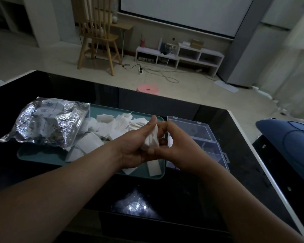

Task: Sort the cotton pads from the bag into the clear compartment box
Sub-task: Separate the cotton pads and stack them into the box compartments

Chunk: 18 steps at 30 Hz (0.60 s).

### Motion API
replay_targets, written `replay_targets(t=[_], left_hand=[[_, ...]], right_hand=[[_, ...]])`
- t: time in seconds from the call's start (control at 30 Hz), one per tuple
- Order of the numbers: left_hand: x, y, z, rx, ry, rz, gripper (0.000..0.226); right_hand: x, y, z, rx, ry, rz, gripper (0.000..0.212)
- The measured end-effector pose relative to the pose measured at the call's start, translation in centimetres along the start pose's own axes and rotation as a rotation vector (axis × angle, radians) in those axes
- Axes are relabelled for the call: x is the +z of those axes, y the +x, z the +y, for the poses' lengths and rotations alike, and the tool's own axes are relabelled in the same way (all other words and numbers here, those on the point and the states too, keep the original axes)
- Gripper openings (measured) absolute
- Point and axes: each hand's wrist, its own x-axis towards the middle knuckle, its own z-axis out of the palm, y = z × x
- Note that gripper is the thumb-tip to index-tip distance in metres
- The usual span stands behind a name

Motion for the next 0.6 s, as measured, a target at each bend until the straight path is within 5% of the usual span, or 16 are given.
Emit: replay_targets(t=[0.33, 0.6], left_hand=[[2.1, 1.0, -1.1, -0.016, -0.082, -0.148, 0.05], [2.4, 1.4, -1.6, -0.004, -0.034, -0.059, 0.042]], right_hand=[[-1.6, -1.6, 2.4, 0.091, 0.151, 0.031, 0.043], [-2.2, -2.0, 2.5, 0.08, 0.046, 0.053, 0.037]])
